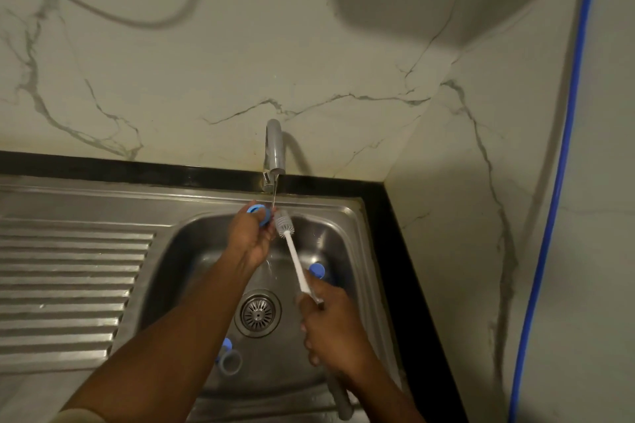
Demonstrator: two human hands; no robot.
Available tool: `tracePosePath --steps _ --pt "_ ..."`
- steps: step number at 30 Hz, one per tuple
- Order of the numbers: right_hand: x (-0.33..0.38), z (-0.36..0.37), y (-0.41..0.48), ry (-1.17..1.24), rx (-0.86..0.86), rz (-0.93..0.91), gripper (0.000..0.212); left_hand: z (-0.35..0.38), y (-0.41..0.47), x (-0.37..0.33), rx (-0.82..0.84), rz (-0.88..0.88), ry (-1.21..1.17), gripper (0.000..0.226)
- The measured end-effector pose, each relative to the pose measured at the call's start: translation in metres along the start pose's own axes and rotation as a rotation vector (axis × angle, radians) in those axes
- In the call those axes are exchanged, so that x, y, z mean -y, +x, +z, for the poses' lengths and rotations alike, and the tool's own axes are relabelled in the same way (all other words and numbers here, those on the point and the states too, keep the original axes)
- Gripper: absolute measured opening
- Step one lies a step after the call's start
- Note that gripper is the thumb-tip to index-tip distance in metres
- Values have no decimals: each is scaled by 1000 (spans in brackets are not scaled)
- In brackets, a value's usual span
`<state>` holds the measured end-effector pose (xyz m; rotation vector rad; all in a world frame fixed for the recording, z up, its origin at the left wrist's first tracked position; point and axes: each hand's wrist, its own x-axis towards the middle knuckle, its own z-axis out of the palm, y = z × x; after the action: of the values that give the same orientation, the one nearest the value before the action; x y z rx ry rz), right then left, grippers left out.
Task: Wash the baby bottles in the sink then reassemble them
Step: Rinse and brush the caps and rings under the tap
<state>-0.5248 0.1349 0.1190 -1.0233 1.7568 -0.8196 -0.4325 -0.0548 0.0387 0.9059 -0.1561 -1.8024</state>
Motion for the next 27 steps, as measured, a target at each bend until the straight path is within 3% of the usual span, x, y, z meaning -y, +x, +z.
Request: tracePosePath --steps 2,10,16,21,27 --pt "1 1 0 114 -9 34 39 0 -3 2 7 -6 -25 28" --pt "18 3 27 116 -21 0 44 7 -10 10 136 -27 177 22" --pt "10 2 8 118 17 14 43 -1 -5 2 74 -26 69 33" --pt "18 -4 28 114 -25 26 42 -6 -11 16 147 -59 170 15" --pt "12 4 8 89 28 14 42 -7 -3 3 94 -54 102 24"
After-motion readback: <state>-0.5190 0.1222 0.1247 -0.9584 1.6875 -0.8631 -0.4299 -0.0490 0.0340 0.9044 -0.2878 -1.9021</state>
